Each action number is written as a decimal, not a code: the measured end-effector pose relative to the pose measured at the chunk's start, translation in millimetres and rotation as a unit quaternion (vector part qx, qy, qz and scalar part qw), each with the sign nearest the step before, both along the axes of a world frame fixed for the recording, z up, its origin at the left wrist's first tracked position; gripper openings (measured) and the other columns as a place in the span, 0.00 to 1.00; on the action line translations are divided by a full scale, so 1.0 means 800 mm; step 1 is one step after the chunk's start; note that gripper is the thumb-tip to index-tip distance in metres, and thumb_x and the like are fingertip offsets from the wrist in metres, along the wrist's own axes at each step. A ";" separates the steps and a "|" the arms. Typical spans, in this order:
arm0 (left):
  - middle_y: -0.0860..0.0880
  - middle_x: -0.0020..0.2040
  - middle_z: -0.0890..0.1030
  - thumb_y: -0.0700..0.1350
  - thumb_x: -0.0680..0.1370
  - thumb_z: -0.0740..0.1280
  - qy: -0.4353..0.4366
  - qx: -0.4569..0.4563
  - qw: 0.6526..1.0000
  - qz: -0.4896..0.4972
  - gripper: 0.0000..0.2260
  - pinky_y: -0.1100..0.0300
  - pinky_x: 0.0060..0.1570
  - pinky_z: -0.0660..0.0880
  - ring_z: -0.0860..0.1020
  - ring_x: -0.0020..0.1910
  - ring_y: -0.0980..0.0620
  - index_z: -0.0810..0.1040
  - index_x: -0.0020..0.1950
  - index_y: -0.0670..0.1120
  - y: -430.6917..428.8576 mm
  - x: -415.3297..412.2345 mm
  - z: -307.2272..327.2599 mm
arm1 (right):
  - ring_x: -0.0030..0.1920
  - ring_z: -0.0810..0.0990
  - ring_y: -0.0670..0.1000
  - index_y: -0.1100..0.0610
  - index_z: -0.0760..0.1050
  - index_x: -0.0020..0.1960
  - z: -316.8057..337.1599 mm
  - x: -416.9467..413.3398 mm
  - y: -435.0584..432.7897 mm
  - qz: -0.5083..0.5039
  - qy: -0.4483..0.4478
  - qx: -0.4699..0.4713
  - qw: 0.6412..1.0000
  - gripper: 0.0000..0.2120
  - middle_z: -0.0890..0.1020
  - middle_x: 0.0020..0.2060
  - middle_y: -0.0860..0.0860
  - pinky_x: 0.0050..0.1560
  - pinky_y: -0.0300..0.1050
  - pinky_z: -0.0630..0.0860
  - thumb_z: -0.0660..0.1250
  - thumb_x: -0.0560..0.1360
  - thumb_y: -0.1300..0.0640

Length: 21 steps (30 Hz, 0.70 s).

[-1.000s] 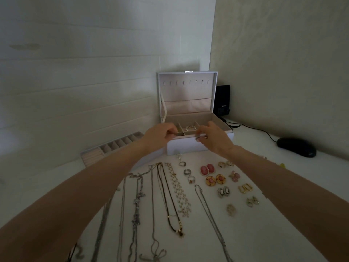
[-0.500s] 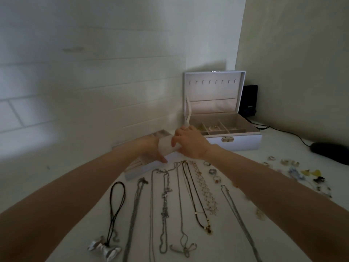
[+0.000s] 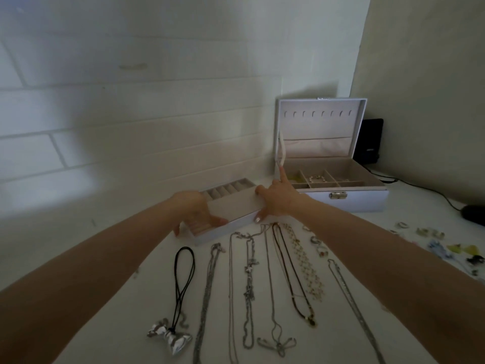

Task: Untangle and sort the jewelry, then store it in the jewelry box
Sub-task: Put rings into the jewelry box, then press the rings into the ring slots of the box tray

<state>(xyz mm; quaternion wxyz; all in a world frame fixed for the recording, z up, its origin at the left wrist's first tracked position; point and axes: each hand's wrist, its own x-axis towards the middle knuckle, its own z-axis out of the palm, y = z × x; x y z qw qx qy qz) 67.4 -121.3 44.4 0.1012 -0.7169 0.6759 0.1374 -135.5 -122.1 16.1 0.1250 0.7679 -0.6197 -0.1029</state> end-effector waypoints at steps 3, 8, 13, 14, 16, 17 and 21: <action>0.36 0.60 0.72 0.69 0.66 0.68 0.120 -0.020 0.991 0.062 0.48 0.51 0.36 0.80 0.80 0.45 0.40 0.51 0.73 0.44 -0.007 0.010 -0.005 | 0.70 0.64 0.61 0.55 0.63 0.70 -0.002 0.002 -0.003 -0.017 -0.057 0.003 0.998 0.38 0.76 0.60 0.60 0.71 0.65 0.33 0.61 0.70 0.30; 0.36 0.45 0.74 0.69 0.73 0.59 0.143 -0.058 0.984 0.084 0.42 0.53 0.29 0.77 0.80 0.36 0.42 0.47 0.74 0.44 -0.010 0.018 0.000 | 0.71 0.63 0.61 0.48 0.65 0.71 0.013 -0.002 0.003 -0.028 -0.138 -0.029 0.990 0.31 0.74 0.64 0.59 0.73 0.65 0.39 0.59 0.74 0.33; 0.40 0.34 0.73 0.63 0.78 0.55 0.145 -0.134 0.979 0.056 0.34 0.59 0.27 0.75 0.78 0.29 0.45 0.56 0.72 0.39 -0.002 0.007 0.022 | 0.64 0.73 0.57 0.55 0.71 0.67 0.038 -0.020 0.021 -0.024 -0.434 -0.031 0.900 0.24 0.75 0.63 0.57 0.65 0.52 0.68 0.67 0.75 0.45; 0.41 0.34 0.74 0.63 0.79 0.54 0.146 -0.152 0.976 0.051 0.32 0.60 0.26 0.74 0.77 0.28 0.45 0.58 0.70 0.38 0.000 0.000 0.026 | 0.62 0.74 0.56 0.56 0.73 0.65 0.042 -0.028 0.025 -0.022 -0.486 -0.031 0.873 0.22 0.76 0.61 0.56 0.63 0.49 0.71 0.68 0.75 0.47; 0.43 0.33 0.73 0.63 0.79 0.53 0.146 -0.197 0.969 0.035 0.30 0.62 0.24 0.70 0.76 0.26 0.46 0.61 0.67 0.38 0.002 -0.017 0.032 | 0.59 0.77 0.56 0.59 0.77 0.58 0.047 -0.046 0.030 -0.037 -0.570 -0.052 0.819 0.18 0.79 0.57 0.57 0.60 0.51 0.73 0.66 0.76 0.47; 0.43 0.33 0.73 0.63 0.79 0.52 0.148 -0.220 0.964 0.026 0.30 0.62 0.25 0.68 0.75 0.25 0.47 0.62 0.66 0.38 0.004 -0.027 0.034 | 0.55 0.79 0.58 0.62 0.78 0.54 0.050 -0.057 0.032 -0.053 -0.596 -0.084 0.797 0.19 0.80 0.53 0.60 0.57 0.52 0.75 0.65 0.76 0.47; 0.40 0.50 0.80 0.65 0.79 0.49 0.163 -0.261 0.951 -0.033 0.34 0.58 0.37 0.69 0.79 0.35 0.44 0.57 0.71 0.38 0.008 -0.080 0.045 | 0.44 0.79 0.54 0.57 0.81 0.51 0.056 -0.100 0.044 -0.131 -0.619 -0.233 0.738 0.13 0.79 0.48 0.58 0.46 0.48 0.78 0.66 0.76 0.49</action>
